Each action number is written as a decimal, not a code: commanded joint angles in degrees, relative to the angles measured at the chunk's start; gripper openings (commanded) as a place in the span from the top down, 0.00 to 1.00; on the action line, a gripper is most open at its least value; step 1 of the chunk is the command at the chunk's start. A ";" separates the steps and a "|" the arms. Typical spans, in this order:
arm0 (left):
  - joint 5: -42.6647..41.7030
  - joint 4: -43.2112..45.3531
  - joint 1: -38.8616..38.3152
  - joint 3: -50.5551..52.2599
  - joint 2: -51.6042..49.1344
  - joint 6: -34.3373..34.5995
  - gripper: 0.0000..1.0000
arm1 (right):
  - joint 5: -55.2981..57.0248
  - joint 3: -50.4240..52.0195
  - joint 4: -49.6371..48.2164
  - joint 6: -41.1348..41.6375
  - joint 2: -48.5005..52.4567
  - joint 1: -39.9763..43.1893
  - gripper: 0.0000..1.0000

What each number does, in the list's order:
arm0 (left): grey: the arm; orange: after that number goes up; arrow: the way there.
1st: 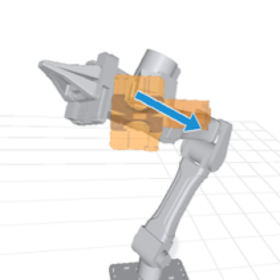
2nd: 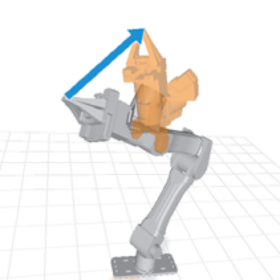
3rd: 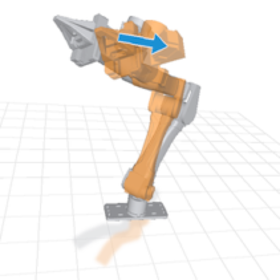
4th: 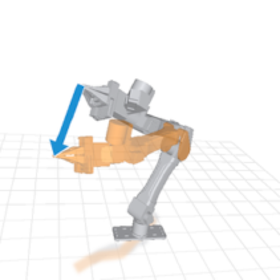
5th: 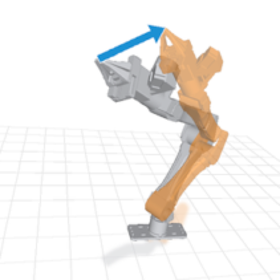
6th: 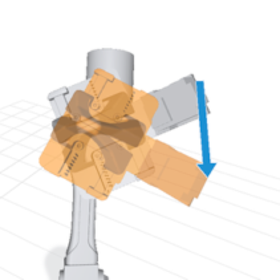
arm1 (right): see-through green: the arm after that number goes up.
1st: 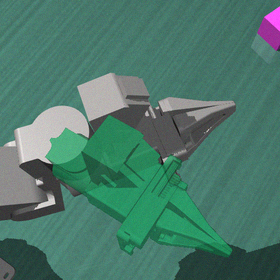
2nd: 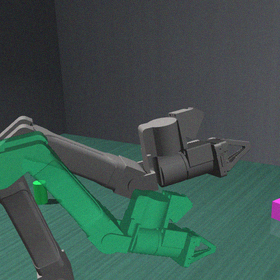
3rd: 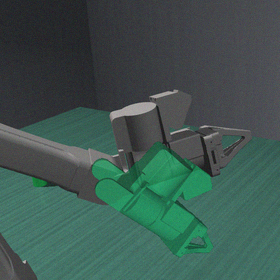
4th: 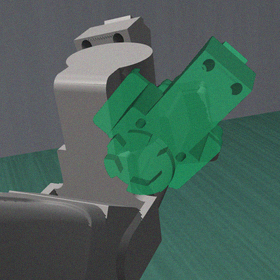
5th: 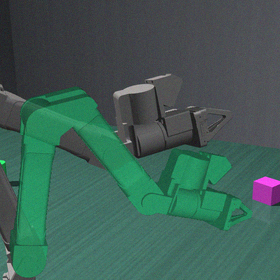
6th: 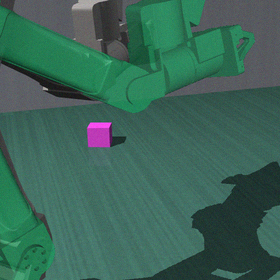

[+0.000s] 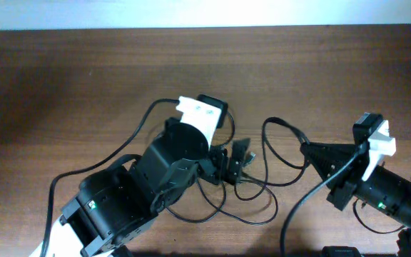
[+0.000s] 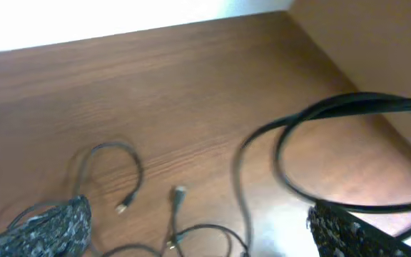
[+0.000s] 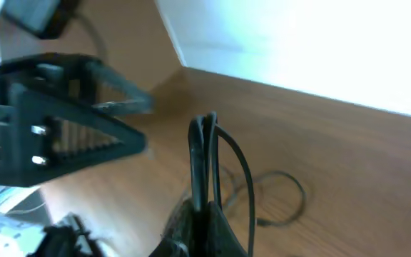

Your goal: Untangle cables

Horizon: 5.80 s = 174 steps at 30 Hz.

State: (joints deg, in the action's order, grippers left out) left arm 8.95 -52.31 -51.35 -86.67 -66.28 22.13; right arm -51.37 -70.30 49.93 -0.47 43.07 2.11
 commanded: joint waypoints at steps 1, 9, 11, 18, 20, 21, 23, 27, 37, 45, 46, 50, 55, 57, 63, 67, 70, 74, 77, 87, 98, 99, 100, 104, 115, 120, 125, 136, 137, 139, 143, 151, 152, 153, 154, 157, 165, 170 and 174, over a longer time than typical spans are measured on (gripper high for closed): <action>-9.38 1.66 0.13 -0.44 -0.35 -9.97 0.01 | -9.86 -0.50 -1.53 -2.14 0.04 0.20 0.96; -10.34 2.69 0.11 -0.44 -0.37 -10.21 0.22 | -12.57 -0.50 -2.47 -2.12 0.04 0.20 0.96; -14.01 3.50 0.11 -0.44 -0.55 -10.01 0.21 | -13.18 -0.50 -2.64 -2.10 0.04 0.20 0.96; -19.37 4.96 0.11 -0.44 -4.02 -3.06 0.83 | -13.16 -0.50 -3.91 -2.10 0.04 0.20 0.96; -19.93 4.96 0.11 -0.44 -4.48 -3.08 0.96 | -13.11 -0.50 -3.93 -2.10 0.04 0.20 0.96; -19.93 5.01 0.11 -0.44 -4.48 -3.08 1.00 | -13.11 -0.50 -3.93 -2.10 0.04 0.20 0.96; -19.91 5.27 0.11 -0.44 -4.48 -3.08 1.00 | -13.11 -0.48 -3.93 -2.12 0.04 0.20 0.96; -19.91 5.38 0.11 -0.44 -4.48 -3.08 1.00 | -12.44 -0.48 -3.89 -2.12 0.04 0.20 0.87; -16.96 4.22 0.13 -0.44 -4.42 -3.76 1.00 | -5.25 -0.48 -2.40 -2.12 0.04 0.20 0.13; -10.62 -0.02 0.11 -0.44 -4.42 -17.07 1.00 | 2.38 -0.48 0.42 -2.10 0.04 0.20 0.01; -10.62 -0.02 0.11 -0.44 -4.42 -18.47 1.00 | 2.38 -0.48 0.42 -2.10 0.04 0.20 0.01; -11.32 0.96 0.11 -0.44 -4.44 -19.19 1.00 | 1.90 -0.48 0.44 -1.81 0.04 0.20 0.01; -14.27 4.76 0.11 -0.44 -4.50 -19.17 1.00 | 1.92 -0.48 1.31 1.40 0.04 0.15 0.01; -14.27 5.20 0.11 -0.44 -4.52 -19.17 1.00 | 1.90 -0.48 1.79 1.40 0.04 0.15 0.01; -14.67 7.30 0.11 -0.44 -4.52 -16.31 1.00 | 2.62 -0.48 3.52 1.33 0.04 0.15 0.01; -25.20 8.61 0.11 -0.44 -4.52 -16.26 1.00 | 14.05 -0.48 5.27 1.38 0.04 0.15 0.01; -29.07 8.57 0.11 -0.44 -4.44 -16.44 1.00 | 28.09 -0.48 8.35 1.68 0.11 0.15 0.01; -30.29 8.50 0.11 -0.44 -3.39 -16.41 1.00 | 43.32 -0.48 11.85 4.48 1.14 0.17 0.01; -27.87 7.63 0.13 -0.44 -0.24 -16.41 1.00 | 51.76 -0.48 12.81 8.50 1.95 0.17 0.01; -9.94 0.28 0.13 -0.44 8.46 -16.28 1.00 | 52.98 -0.48 12.87 10.45 2.03 0.22 0.01; -21.07 -0.79 0.11 -0.44 2.93 -15.10 1.00 | 40.70 -0.48 3.80 13.20 2.03 0.20 0.59; -22.34 -0.72 0.11 -0.44 1.11 -15.10 1.00 | 39.28 -0.48 3.04 13.20 2.03 0.20 0.77; -22.95 -0.55 0.11 -0.44 0.31 -15.10 1.00 | 38.03 -0.48 2.56 13.20 2.03 0.20 0.80; -26.23 1.44 0.11 -0.44 -3.74 -15.10 1.00 | 36.98 -0.48 3.15 12.76 2.03 0.20 0.44; 0.72 2.60 0.13 -0.44 -4.13 5.27 1.00 | 25.62 -0.48 11.34 10.91 2.03 0.20 0.08; 2.89 -2.78 3.17 -0.44 -5.07 12.24 1.00 | 22.03 -0.48 11.15 9.03 2.03 0.20 0.08; -0.09 -4.66 4.17 -0.44 -5.07 13.44 1.00 | 22.03 -0.48 9.25 9.05 2.03 0.20 0.07; -23.23 1.44 4.17 -0.44 -5.07 0.07 1.00 | 38.14 -0.48 9.73 0.42 2.86 0.20 0.06; -24.24 2.93 4.17 -0.44 -5.05 0.09 1.00 | 38.14 -0.48 10.82 0.42 3.50 0.20 0.06; -24.15 5.09 4.44 -0.44 -5.05 1.42 1.00 | 38.10 -0.48 13.03 0.42 4.50 0.20 0.07; -16.09 5.60 8.39 -0.44 -5.07 12.92 1.00 | 37.90 -0.48 16.81 0.42 4.83 0.20 0.07; -15.58 6.62 13.11 -0.44 -5.07 34.16 1.00 | 30.01 -0.48 17.79 -4.31 4.83 0.20 0.11; -15.76 6.62 13.00 -0.44 -5.07 33.97 1.00 | 30.40 -0.48 17.77 -4.28 4.83 0.20 0.11; -16.24 6.58 12.90 -0.44 -5.07 32.54 1.00 | 31.47 -0.48 17.62 -4.26 4.83 0.20 0.11; -16.87 6.45 12.90 -0.44 -5.07 31.54 1.00 | 32.17 -0.48 17.16 -4.22 4.83 0.20 0.11; -20.28 5.75 12.90 -0.44 -5.07 26.60 1.00 | 34.10 -0.48 13.38 -2.01 4.92 0.22 0.10; -23.32 3.37 9.16 -0.44 -5.07 24.41 1.00 | 25.73 -0.48 7.28 5.86 7.30 0.20 0.11; -23.12 3.34 7.85 -0.44 -5.11 23.78 1.00 | 16.79 -0.48 4.63 5.88 9.42 0.20 0.18; -23.37 3.17 7.82 -0.44 -5.11 23.15 1.00 | 16.81 -0.48 3.10 5.88 9.42 0.20 0.18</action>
State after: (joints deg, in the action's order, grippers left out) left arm -13.54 -49.28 -43.33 -86.67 -71.16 46.68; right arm -32.75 -70.28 53.98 5.17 52.51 2.11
